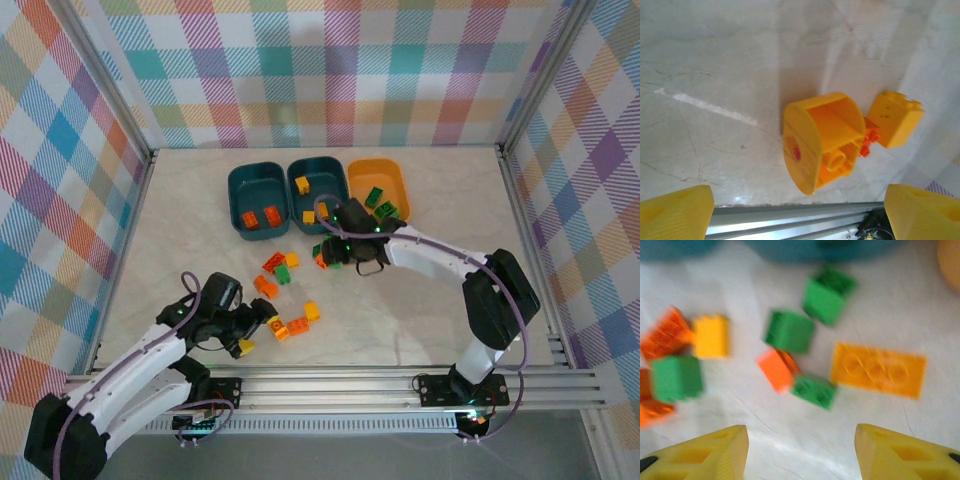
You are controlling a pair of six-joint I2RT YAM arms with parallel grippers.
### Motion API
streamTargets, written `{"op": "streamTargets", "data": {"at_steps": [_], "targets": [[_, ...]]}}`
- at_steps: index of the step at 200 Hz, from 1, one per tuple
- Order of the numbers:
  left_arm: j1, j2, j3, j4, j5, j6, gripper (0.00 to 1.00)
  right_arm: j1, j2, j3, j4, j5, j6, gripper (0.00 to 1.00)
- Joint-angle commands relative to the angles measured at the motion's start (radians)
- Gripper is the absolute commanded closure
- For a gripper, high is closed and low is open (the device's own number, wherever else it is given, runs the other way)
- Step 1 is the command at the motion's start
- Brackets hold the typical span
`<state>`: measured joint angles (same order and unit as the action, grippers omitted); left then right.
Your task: Sort the legos into containers by color
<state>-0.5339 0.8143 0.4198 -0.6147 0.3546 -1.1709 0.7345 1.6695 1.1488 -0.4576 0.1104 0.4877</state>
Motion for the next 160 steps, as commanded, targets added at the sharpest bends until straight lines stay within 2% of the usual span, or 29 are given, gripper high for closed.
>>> {"op": "streamTargets", "data": {"at_steps": [1, 80, 160], "targets": [[-0.043, 0.029, 0.012, 0.078, -0.067, -0.102, 0.10, -0.028, -0.102, -0.077, 0.030, 0.042, 0.040, 0.41], [-0.099, 0.247, 0.065, 0.121, -0.133, -0.143, 0.08, -0.094, -0.249, -0.176, 0.009, 0.069, 0.015, 0.38], [-0.122, 0.413, 0.168, 0.153, -0.151, -0.111, 0.25, -0.101, -0.283, -0.246, 0.015, 0.058, 0.024, 0.38]]}}
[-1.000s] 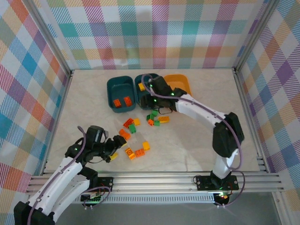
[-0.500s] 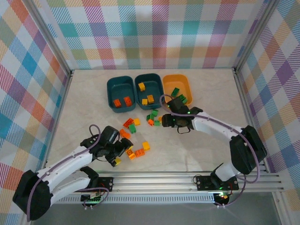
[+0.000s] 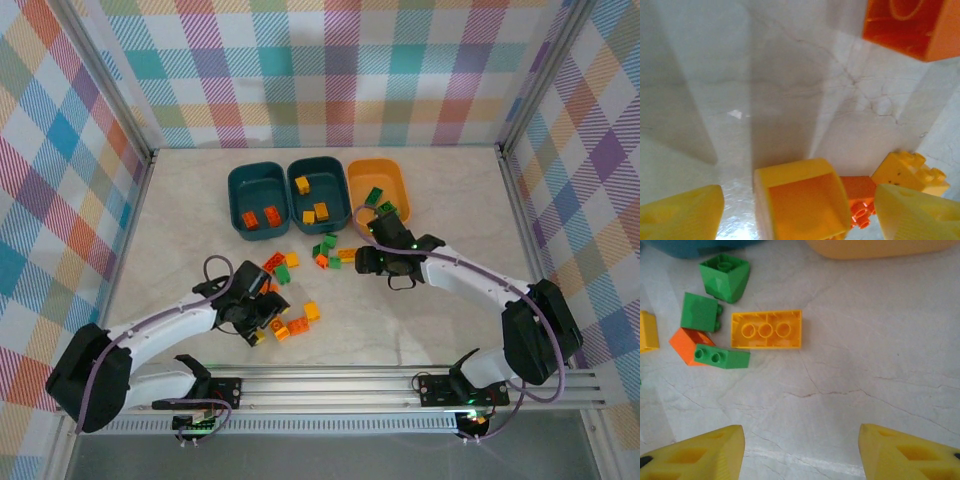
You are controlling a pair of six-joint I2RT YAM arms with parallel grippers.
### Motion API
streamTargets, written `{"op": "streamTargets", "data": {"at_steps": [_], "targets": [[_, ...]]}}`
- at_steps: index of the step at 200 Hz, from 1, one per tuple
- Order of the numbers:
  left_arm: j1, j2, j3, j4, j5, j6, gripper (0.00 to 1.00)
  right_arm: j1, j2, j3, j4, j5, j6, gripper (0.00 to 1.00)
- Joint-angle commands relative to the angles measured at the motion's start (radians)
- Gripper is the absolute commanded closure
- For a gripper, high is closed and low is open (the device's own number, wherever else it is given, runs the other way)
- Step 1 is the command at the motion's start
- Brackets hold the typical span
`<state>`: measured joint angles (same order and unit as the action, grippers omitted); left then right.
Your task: Sort the legos into containers by color
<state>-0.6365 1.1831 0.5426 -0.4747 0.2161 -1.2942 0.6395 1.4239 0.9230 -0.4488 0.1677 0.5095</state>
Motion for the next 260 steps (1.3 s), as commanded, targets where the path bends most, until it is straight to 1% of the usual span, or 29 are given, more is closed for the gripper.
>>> {"op": "streamTargets", "data": {"at_steps": [1, 25, 44, 57, 66, 80, 88, 104, 111, 144, 166, 220, 244, 260], "targets": [[-0.021, 0.047, 0.046, 0.013, -0.012, 0.013, 0.25, -0.006, -0.039, -0.021, 0.005, 0.002, 0.003, 0.38], [-0.036, 0.112, 0.090, 0.013, -0.005, 0.041, 0.31, -0.009, -0.061, -0.037, -0.007, 0.007, -0.004, 0.38], [-0.046, 0.166, 0.120, -0.006, 0.008, 0.068, 0.38, -0.012, -0.091, -0.061, -0.012, 0.015, -0.004, 0.38], [-0.048, 0.194, 0.138, -0.019, 0.014, 0.096, 0.46, -0.015, -0.116, -0.081, -0.013, 0.018, -0.001, 0.38], [-0.048, 0.210, 0.151, -0.032, 0.012, 0.120, 0.54, -0.017, -0.132, -0.094, -0.017, 0.021, 0.000, 0.39], [-0.048, 0.230, 0.164, -0.049, 0.013, 0.151, 0.62, -0.021, -0.156, -0.117, -0.018, 0.030, -0.001, 0.39], [-0.048, 0.240, 0.172, -0.058, 0.011, 0.163, 0.66, -0.024, -0.171, -0.130, -0.019, 0.035, 0.000, 0.38], [-0.048, 0.256, 0.183, -0.079, 0.011, 0.180, 0.69, -0.029, -0.195, -0.150, -0.019, 0.039, 0.001, 0.38], [-0.048, 0.260, 0.192, -0.087, 0.010, 0.190, 0.72, -0.032, -0.206, -0.160, -0.021, 0.040, 0.001, 0.38], [-0.048, 0.263, 0.237, -0.142, -0.013, 0.219, 0.74, -0.044, -0.248, -0.181, -0.027, 0.046, -0.007, 0.38], [-0.049, 0.252, 0.277, -0.182, -0.031, 0.241, 0.77, -0.052, -0.260, -0.185, -0.030, 0.044, -0.011, 0.38], [-0.048, 0.199, 0.432, -0.297, -0.121, 0.287, 0.76, -0.058, -0.266, -0.205, -0.004, 0.022, -0.006, 0.39], [-0.043, 0.232, 0.527, -0.335, -0.150, 0.331, 0.76, -0.061, -0.281, -0.238, 0.012, 0.018, 0.000, 0.39], [-0.033, 0.273, 0.590, -0.332, -0.139, 0.357, 0.76, -0.064, -0.288, -0.249, 0.014, 0.018, 0.004, 0.39]]}}
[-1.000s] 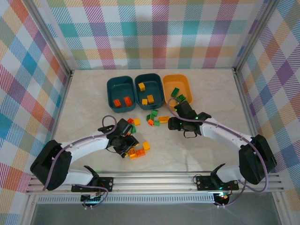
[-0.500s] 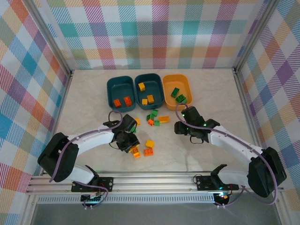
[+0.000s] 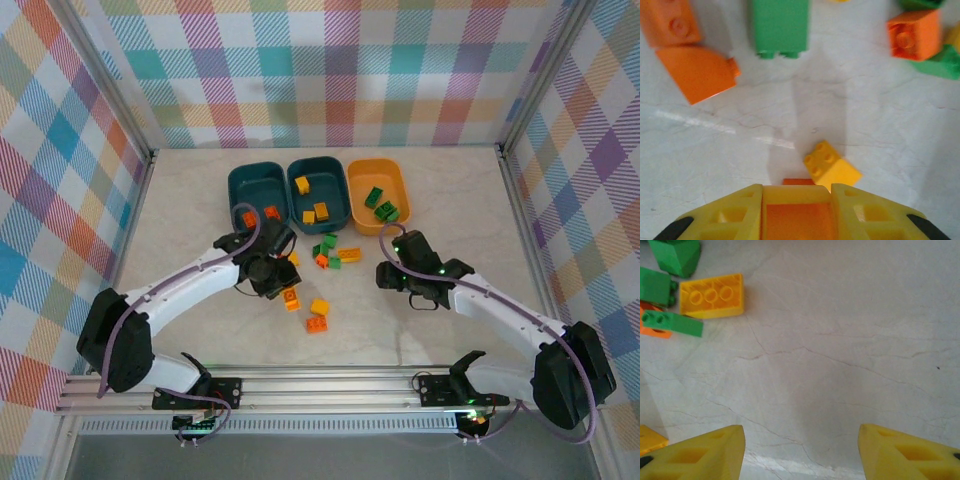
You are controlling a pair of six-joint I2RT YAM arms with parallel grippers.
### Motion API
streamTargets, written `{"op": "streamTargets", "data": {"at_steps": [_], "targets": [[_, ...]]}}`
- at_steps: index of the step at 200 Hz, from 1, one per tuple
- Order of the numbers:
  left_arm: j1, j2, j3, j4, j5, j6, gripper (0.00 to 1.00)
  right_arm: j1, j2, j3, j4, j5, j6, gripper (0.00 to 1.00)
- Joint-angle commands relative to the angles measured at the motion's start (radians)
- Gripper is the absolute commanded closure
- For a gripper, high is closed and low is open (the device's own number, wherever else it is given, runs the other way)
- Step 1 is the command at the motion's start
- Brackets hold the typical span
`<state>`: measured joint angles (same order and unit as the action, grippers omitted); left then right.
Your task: Sort the legos into containers by color
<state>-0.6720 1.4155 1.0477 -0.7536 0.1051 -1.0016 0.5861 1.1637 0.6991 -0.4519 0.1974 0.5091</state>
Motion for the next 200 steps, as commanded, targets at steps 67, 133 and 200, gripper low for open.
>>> {"op": "streamTargets", "data": {"at_steps": [67, 133, 200], "targets": [[0.097, 0.305, 0.441, -0.043, 0.064, 0.210, 0.76, -0.023, -0.088, -0.074, 0.018, -0.030, 0.019, 0.38], [0.188, 0.697, 0.923, -0.098, 0.071, 0.295, 0.75, -0.040, -0.093, -0.058, -0.001, -0.045, 0.002, 0.38], [0.255, 0.977, 1.272, -0.160, 0.179, 0.375, 0.71, -0.061, -0.062, -0.058, 0.009, -0.040, 0.006, 0.35]]}}
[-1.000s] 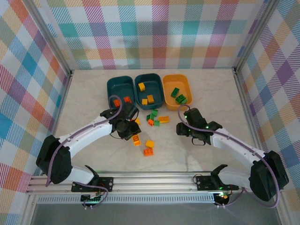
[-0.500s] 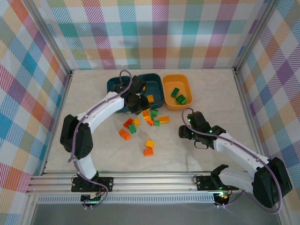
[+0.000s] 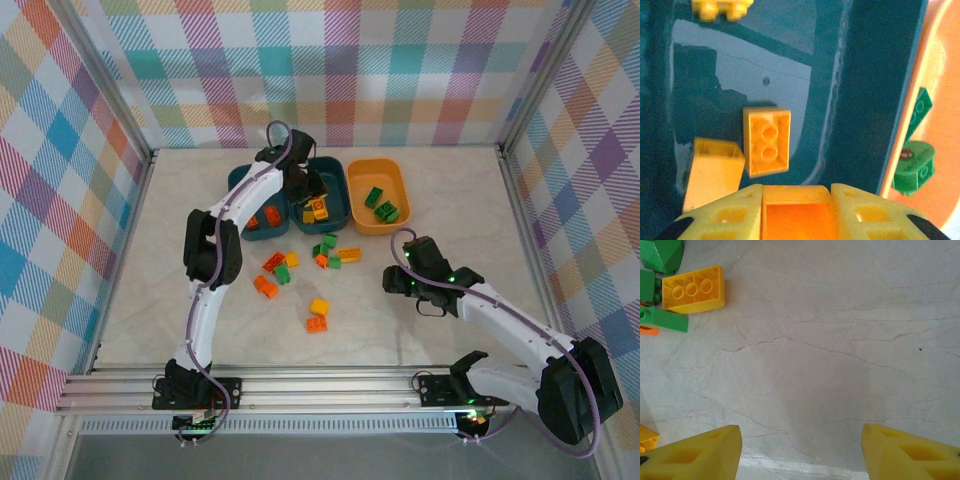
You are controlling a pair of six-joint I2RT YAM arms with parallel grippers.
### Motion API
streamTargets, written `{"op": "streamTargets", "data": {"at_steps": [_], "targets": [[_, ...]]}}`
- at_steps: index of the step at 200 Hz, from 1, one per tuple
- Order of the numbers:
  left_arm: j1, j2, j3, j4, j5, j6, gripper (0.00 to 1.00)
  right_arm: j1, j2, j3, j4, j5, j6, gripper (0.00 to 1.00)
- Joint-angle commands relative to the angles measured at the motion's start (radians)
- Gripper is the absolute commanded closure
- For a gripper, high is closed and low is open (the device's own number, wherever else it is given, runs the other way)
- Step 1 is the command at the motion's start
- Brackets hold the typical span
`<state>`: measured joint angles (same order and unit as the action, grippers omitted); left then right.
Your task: Sort the legos into containers by color
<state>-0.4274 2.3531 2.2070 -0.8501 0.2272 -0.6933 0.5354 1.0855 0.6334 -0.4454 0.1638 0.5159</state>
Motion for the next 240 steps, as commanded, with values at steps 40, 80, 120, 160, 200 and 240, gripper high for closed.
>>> {"op": "streamTargets", "data": {"at_steps": [40, 80, 120, 160, 200, 240], "targets": [[0.026, 0.067, 0.169, -0.079, 0.053, 0.076, 0.55, -0.012, 0.028, 0.022, -0.002, -0.007, -0.006, 0.32], [0.041, 0.045, 0.188, -0.110, 0.103, 0.061, 0.33, -0.012, 0.016, 0.061, -0.083, 0.055, 0.008, 0.31], [0.024, -0.168, 0.027, -0.101, 0.106, 0.096, 0.29, -0.008, -0.045, 0.067, -0.108, -0.004, 0.029, 0.33], [-0.121, -0.617, -0.635, 0.055, -0.028, 0.087, 0.22, -0.009, -0.078, -0.019, -0.032, 0.056, 0.079, 0.29], [-0.337, -0.939, -1.072, 0.168, -0.049, -0.079, 0.13, -0.011, -0.053, -0.065, 0.007, 0.162, 0.151, 0.18], [-0.534, -0.943, -1.193, 0.134, -0.141, -0.198, 0.11, -0.027, -0.122, -0.118, -0.016, 0.222, 0.219, 0.09]]}}
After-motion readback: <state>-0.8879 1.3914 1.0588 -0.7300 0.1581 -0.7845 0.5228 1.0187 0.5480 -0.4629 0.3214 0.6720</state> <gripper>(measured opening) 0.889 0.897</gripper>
